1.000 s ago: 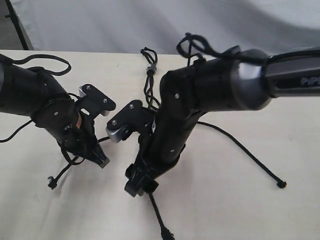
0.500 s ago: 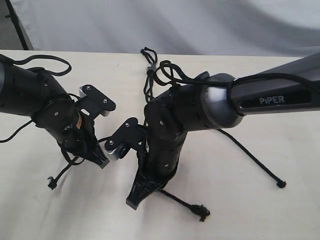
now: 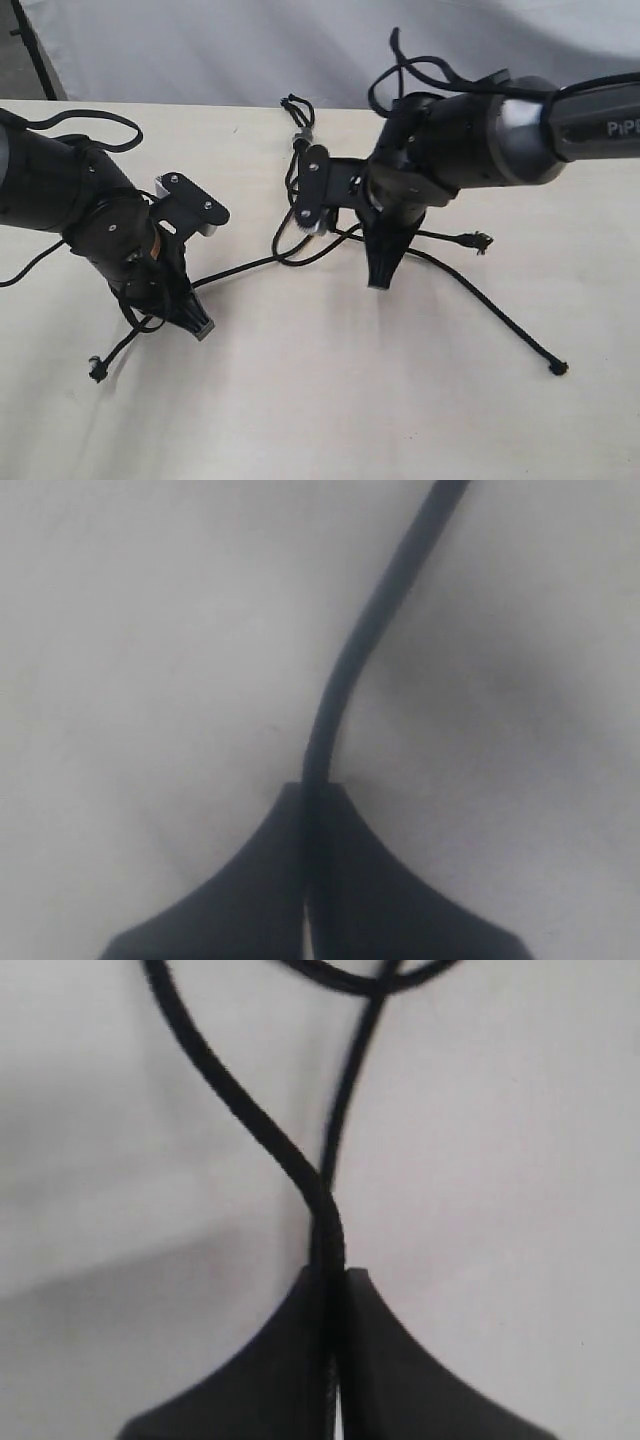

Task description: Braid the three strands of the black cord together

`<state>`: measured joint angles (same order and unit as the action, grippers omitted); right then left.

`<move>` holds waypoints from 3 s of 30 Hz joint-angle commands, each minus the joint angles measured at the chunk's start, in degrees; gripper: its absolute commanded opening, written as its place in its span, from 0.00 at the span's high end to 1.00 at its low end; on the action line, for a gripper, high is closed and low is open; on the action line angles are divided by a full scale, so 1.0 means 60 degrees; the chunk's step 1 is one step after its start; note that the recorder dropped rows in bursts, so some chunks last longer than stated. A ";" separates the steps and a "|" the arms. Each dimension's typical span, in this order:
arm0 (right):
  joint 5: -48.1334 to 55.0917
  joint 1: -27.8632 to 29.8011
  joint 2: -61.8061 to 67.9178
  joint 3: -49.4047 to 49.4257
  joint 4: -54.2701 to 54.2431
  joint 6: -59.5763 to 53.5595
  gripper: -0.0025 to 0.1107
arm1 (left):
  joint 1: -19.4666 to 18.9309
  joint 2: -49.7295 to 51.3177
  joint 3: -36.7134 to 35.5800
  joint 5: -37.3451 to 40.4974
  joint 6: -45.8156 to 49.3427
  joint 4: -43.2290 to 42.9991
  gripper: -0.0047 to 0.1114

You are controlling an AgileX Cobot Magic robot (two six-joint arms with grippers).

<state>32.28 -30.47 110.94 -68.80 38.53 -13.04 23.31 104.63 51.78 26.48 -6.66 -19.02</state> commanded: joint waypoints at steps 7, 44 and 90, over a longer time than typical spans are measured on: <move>-0.1719 0.2056 0.1284 -0.0006 0.0307 0.0173 0.97 | -0.0017 -0.0018 -0.0008 0.0068 -0.0032 -0.0020 0.96; 0.2390 0.0977 0.0030 0.0172 -0.7409 -0.6444 0.97 | -0.0149 -0.0018 -0.0568 0.1607 -0.0780 -0.0035 0.96; 0.0860 0.4769 -0.2695 0.0707 -0.8536 -0.5148 0.36 | 0.3182 -0.0492 0.1497 0.0347 -0.1285 0.3039 0.64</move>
<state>37.27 -2.34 95.23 -64.73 -10.57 -42.17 39.38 97.78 56.71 24.29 -13.00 -1.57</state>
